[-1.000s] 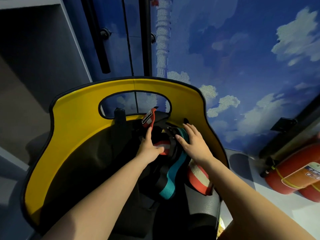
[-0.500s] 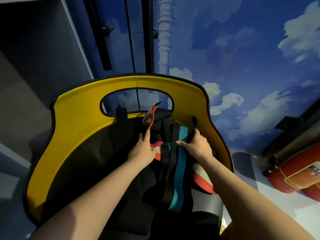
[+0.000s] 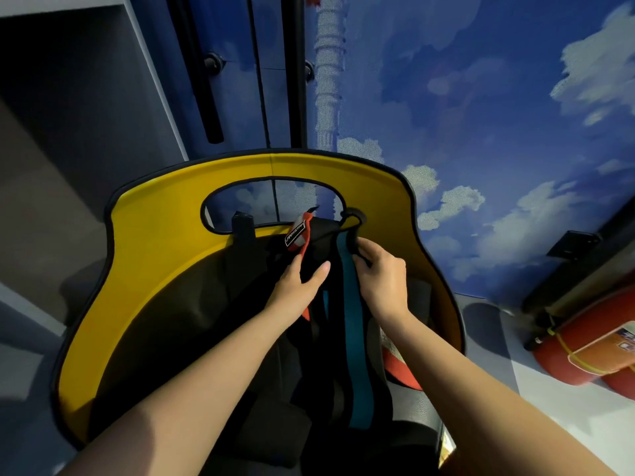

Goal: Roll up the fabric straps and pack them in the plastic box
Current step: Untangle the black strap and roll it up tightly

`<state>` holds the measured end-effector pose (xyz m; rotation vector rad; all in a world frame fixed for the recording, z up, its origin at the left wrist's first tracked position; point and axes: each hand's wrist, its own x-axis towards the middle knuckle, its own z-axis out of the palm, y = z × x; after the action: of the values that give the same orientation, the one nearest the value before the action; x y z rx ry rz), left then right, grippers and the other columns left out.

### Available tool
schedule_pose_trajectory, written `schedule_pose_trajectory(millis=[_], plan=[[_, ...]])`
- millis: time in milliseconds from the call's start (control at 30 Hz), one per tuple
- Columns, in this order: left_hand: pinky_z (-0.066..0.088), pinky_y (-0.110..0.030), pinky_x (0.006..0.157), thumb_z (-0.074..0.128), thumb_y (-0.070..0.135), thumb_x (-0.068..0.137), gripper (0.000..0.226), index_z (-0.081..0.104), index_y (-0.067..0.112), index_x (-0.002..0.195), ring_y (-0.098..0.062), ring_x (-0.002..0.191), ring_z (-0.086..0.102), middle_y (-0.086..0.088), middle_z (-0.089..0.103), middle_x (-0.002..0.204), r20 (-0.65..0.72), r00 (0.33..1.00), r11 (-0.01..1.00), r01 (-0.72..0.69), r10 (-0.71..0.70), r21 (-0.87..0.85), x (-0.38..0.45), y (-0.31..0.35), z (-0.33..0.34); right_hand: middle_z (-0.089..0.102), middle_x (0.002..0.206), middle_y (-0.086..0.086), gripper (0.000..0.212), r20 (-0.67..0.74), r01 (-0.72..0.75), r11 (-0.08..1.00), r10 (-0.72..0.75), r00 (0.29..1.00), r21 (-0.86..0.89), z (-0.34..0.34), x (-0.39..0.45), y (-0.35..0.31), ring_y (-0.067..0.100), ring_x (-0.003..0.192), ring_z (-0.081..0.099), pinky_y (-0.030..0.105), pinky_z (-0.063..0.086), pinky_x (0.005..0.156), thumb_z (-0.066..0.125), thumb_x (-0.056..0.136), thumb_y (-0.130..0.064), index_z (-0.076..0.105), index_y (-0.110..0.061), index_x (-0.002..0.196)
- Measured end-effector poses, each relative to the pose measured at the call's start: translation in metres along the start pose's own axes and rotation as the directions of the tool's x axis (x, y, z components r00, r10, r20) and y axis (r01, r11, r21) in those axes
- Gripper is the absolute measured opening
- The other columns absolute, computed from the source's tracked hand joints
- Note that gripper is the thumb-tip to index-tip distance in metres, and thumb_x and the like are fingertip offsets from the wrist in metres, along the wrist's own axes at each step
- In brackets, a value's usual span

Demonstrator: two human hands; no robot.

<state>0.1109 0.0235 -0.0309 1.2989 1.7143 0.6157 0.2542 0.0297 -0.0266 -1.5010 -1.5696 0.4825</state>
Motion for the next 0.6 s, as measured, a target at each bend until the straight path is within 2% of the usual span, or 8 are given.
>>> schedule_pose_trajectory(millis=[100,200,300,367,433,500,567,600], plan=[[0.027,-0.041,0.112,0.039,0.063,0.089,0.073,0.017,0.028,0.149,-0.027,0.140,0.028,-0.006,0.026,0.155,0.011,1.000,0.998,0.029,-0.029,-0.048,0.001,0.008,0.005,0.066,0.120,0.005,0.035,0.091,0.111,0.994,-0.110,0.990,-0.015,0.006,-0.006,-0.013,0.016,0.112,0.061,0.017,0.041,0.093,0.055,0.091,-0.007,0.060,-0.012,0.125],[0.030,-0.041,0.109,0.036,0.067,0.087,0.074,0.022,0.027,0.148,-0.029,0.137,0.033,-0.008,0.031,0.151,-0.001,0.991,0.981,0.132,-0.133,-0.145,0.001,0.003,0.004,0.064,0.123,0.003,0.040,0.223,0.104,0.994,-0.111,0.969,0.046,0.014,-0.013,-0.023,0.014,0.115,0.059,0.012,0.039,0.090,0.051,0.093,-0.008,0.054,-0.018,0.132],[0.032,-0.043,0.111,0.041,0.069,0.083,0.079,0.023,0.028,0.148,-0.029,0.136,0.035,-0.008,0.034,0.150,-0.021,0.986,0.945,0.154,-0.167,-0.289,0.003,-0.010,-0.003,0.061,0.129,0.004,0.046,0.485,0.028,0.993,-0.082,0.871,0.119,0.020,-0.016,-0.023,0.015,0.121,0.054,0.023,0.042,0.098,0.047,0.095,-0.010,0.043,-0.021,0.139],[0.031,-0.041,0.110,0.042,0.065,0.086,0.080,0.016,0.025,0.150,-0.029,0.137,0.033,-0.008,0.030,0.153,-0.038,0.983,0.954,0.166,-0.181,-0.248,0.003,-0.015,-0.004,0.061,0.128,0.005,0.042,0.577,0.002,0.997,-0.044,0.816,0.072,0.020,-0.014,-0.020,0.017,0.121,0.054,0.022,0.041,0.097,0.045,0.096,-0.011,0.047,-0.020,0.137],[0.029,-0.040,0.110,0.043,0.063,0.087,0.084,0.009,0.023,0.151,-0.029,0.140,0.028,-0.007,0.023,0.155,-0.054,0.984,0.972,0.160,-0.171,-0.175,0.002,-0.016,-0.004,0.066,0.121,0.004,0.035,0.482,0.013,1.000,-0.007,0.876,-0.008,0.015,-0.006,-0.015,0.017,0.115,0.058,0.017,0.039,0.089,0.046,0.095,-0.011,0.059,-0.018,0.126],[0.029,-0.040,0.110,0.046,0.061,0.087,0.086,0.005,0.021,0.152,-0.029,0.141,0.026,-0.008,0.020,0.156,-0.063,0.984,0.975,0.154,-0.166,-0.163,0.003,-0.014,-0.002,0.068,0.117,0.005,0.029,0.271,-0.025,0.996,0.046,0.961,-0.083,0.005,0.006,-0.006,0.019,0.111,0.061,0.020,0.041,0.089,0.051,0.093,-0.013,0.064,-0.015,0.119],[0.032,-0.040,0.107,0.046,0.057,0.089,0.084,0.004,0.020,0.152,-0.030,0.140,0.028,-0.009,0.021,0.156,-0.080,0.983,0.976,0.151,-0.165,-0.156,0.006,-0.014,-0.001,0.064,0.120,0.011,0.032,0.098,-0.127,0.982,0.142,0.985,-0.141,-0.007,0.017,0.009,0.026,0.113,0.058,0.028,0.042,0.092,0.057,0.091,-0.020,0.060,-0.009,0.121],[0.035,-0.039,0.106,0.046,0.054,0.091,0.081,0.005,0.020,0.152,-0.030,0.139,0.030,-0.010,0.023,0.155,-0.093,0.983,0.980,0.142,-0.156,-0.141,0.008,-0.015,0.000,0.059,0.124,0.014,0.043,0.083,-0.191,0.964,0.209,0.974,-0.183,-0.012,0.022,0.018,0.029,0.117,0.054,0.031,0.041,0.094,0.061,0.089,-0.028,0.054,-0.006,0.125]])
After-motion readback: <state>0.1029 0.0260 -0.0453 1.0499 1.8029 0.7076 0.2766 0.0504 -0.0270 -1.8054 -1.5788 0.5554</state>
